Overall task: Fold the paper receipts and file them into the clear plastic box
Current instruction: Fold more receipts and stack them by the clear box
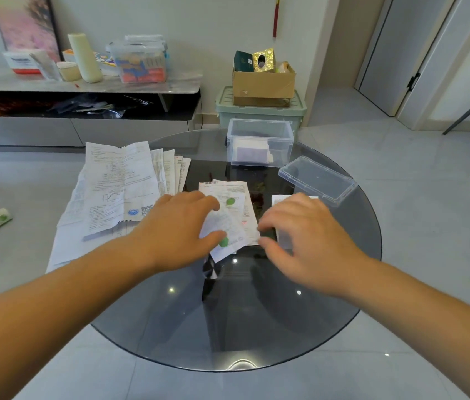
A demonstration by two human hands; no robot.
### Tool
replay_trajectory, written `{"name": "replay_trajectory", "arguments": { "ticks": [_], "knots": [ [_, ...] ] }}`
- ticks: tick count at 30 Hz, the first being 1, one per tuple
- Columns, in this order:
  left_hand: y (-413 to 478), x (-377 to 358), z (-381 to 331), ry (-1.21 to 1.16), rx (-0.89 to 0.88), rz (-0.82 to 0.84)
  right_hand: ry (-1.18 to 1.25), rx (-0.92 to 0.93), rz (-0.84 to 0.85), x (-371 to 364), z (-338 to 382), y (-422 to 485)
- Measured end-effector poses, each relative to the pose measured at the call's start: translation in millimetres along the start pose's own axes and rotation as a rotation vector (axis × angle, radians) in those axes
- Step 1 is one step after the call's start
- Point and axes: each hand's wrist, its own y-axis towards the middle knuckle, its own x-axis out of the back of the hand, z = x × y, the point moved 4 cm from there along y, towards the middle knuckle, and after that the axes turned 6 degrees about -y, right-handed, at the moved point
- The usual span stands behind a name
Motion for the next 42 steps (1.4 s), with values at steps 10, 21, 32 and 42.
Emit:
{"name": "replay_trajectory", "arguments": {
  "ticks": [10, 21, 32, 42],
  "knots": [
    [-39, -14, 1, 0.035, -0.101, 0.056, -0.114, 0.082, 0.255, -39, 36, 6],
    [-42, -17, -6, 0.032, -0.2, 0.069, 0.021, 0.005, 0.241, -42, 35, 1],
    [-70, -15, 9, 0.053, -0.285, 0.043, 0.017, 0.076, 0.287, -38, 45, -27],
    [-85, -10, 1, 0.139, -0.162, 0.117, 0.038, 0.145, 0.324, -30, 50, -54]
  ]
}}
